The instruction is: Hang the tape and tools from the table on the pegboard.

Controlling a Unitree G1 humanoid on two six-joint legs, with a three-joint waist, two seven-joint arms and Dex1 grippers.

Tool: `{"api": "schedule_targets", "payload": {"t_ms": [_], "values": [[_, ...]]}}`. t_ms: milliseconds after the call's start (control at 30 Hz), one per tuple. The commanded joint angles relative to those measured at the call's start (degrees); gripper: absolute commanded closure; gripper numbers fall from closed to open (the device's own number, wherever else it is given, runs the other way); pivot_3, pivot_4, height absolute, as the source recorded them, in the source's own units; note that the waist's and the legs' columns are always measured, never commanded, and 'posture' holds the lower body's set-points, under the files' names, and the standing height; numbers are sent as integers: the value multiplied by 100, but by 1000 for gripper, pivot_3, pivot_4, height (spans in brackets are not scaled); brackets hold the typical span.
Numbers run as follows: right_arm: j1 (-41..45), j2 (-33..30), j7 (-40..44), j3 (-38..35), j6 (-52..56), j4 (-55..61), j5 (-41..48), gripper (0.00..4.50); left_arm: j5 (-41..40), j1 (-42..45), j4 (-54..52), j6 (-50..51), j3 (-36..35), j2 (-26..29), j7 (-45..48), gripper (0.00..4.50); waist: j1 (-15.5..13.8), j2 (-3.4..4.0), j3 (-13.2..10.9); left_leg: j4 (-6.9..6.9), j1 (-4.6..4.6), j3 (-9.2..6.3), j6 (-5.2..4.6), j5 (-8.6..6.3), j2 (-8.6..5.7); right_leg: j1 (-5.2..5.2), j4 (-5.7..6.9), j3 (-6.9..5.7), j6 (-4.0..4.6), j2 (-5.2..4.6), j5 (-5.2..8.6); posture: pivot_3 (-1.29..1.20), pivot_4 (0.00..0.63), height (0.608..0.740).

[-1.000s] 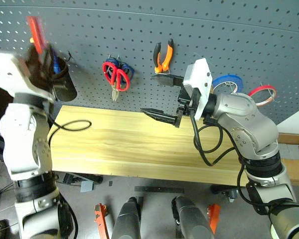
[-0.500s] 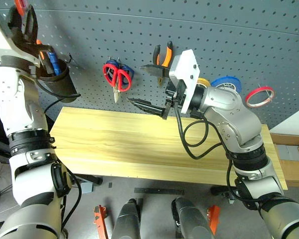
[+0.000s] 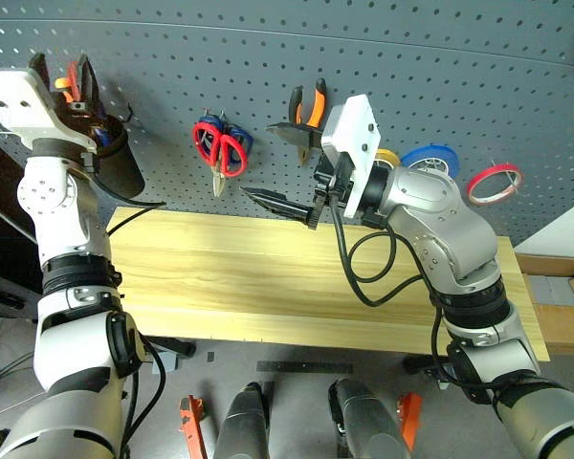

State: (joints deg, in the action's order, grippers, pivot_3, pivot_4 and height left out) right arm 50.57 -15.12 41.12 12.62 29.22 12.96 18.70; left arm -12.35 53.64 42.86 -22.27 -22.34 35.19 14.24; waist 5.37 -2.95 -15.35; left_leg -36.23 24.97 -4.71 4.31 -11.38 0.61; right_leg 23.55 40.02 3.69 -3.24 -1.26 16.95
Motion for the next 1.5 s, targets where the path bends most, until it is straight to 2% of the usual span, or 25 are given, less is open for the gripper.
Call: {"api": "schedule_targets", "payload": {"t_ms": [33, 67, 200, 367, 567, 633, 700, 867, 1000, 1033, 1133, 1233, 1333, 1433, 1500], "values": [[84, -14, 21, -45, -87, 202, -2, 0, -93, 76, -442, -155, -108, 103, -81, 192, 20, -1, 1, -1, 0, 0, 0, 0, 0, 0, 1, 0, 0, 0, 0, -109, 156, 740], [82, -28, 28, -54, -95, 207, -5, 0, -122, 69, -580, -132, -100, 73, -77, 30, 25, -1, 2, -2, 0, -1, 0, 0, 0, 0, 2, -1, 0, 0, 0, -112, 154, 740], [71, -86, 14, -162, -94, 267, 38, 0, -268, 30, -1434, 171, 44, -91, -17, 30, 31, -15, 27, -7, 1, -2, 1, 0, 0, -1, 3, -1, 0, -1, 0, -119, 145, 740], [-70, -286, 45, -556, 158, 561, 425, 0, -717, -324, -3049, 1401, 763, -341, 753, 30, 30, -15, 117, -10, 2, -3, 1, 1, 0, -4, 4, 0, 0, -5, 0, -119, 138, 740], [-759, -877, 91, -793, 451, 1020, 624, 0, -1723, -1854, -4969, 3729, 1490, -168, 1754, 30, 183, 38, 277, -11, -14, 3, -6, -3, 0, -23, 3, 10, 0, -1, 0, -110, 125, 740], [-1143, -1084, 3, -839, 425, 1110, 512, 0, -1857, -2447, -5530, 4370, 1653, -129, 1741, 30, 249, 51, 329, -12, -18, -1, -22, -9, 3, -26, 6, 13, 1, 6, 0, -109, 117, 740], [-1472, -1135, -185, -914, 413, 1183, 474, 0, -1604, -2846, -5844, 4620, 1737, -213, 1417, 30, 288, 60, 352, -13, -27, 0, -24, -10, 6, -33, 12, 19, 2, 13, 1, -111, 111, 740], [-2732, -1214, -535, -861, -114, 1209, -47, 0, -1387, -3558, -6087, 5403, 1658, -686, 450, 30, 257, 79, 449, -42, -43, -3, -26, -9, 4, -42, 57, 24, 3, 21, 4, -112, 91, 740], [-3669, -972, -877, -668, -780, 800, -567, 0, -961, -4296, -5821, 5084, 1711, -1126, 63, 30, 262, 80, 595, -69, -53, 11, -26, -10, -4, -48, 80, 41, 2, 20, 3, -112, 68, 740], [-3823, -872, -1014, -678, -933, 655, -673, 0, -854, -4394, -5691, 5014, 1634, -1273, -131, 30, 258, 80, 599, -67, -81, 10, -27, -11, -2, -79, 76, 40, 3, 21, 4, -107, 60, 740], [-4143, -533, -1664, -797, -1465, 19, -1132, 0, -90, -4690, -5020, 4594, 1619, -1407, -744, 30, 254, 81, 630, -63, -165, 11, -29, -10, -2, -164, 62, 39, 0, 25, 15, -91, 47, 740], [-4299, -249, -2194, -909, -1871, -552, -1443, 0, 213, -4888, -4514, 4358, 1510, -1564, -1096, 30, 257, 87, 751, -53, -235, 14, -31, -9, 5, -235, 42, 41, -11, 31, 28, -84, 37, 740], [-4379, -56, -2449, -1071, -2088, -1091, -1474, 0, 386, -4909, -4392, 4047, 1481, -1649, -1173, 30, 234, 85, 803, -55, -240, 13, -31, -8, 4, -247, 32, 42, 5, 31, 33, -73, 21, 740], [-4398, 76, -2562, -1244, -2272, -1607, -1418, 0, 370, -4837, -4175, 3924, 1276, -1757, -1260, 30, 131, 94, 931, -50, -226, 11, -31, -9, 4, -245, 6, 38, -20, 30, 16, -61, 2, 740], [-4375, 124, -2585, -1299, -2434, -1876, -1421, 0, 443, -4807, -4054, 3777, 1200, -1721, -1284, 30, 86, 103, 1019, -39, -223, 13, -31, -9, 2, -245, -11, 39, 1, 28, 2, -53, 0, 740]]}}
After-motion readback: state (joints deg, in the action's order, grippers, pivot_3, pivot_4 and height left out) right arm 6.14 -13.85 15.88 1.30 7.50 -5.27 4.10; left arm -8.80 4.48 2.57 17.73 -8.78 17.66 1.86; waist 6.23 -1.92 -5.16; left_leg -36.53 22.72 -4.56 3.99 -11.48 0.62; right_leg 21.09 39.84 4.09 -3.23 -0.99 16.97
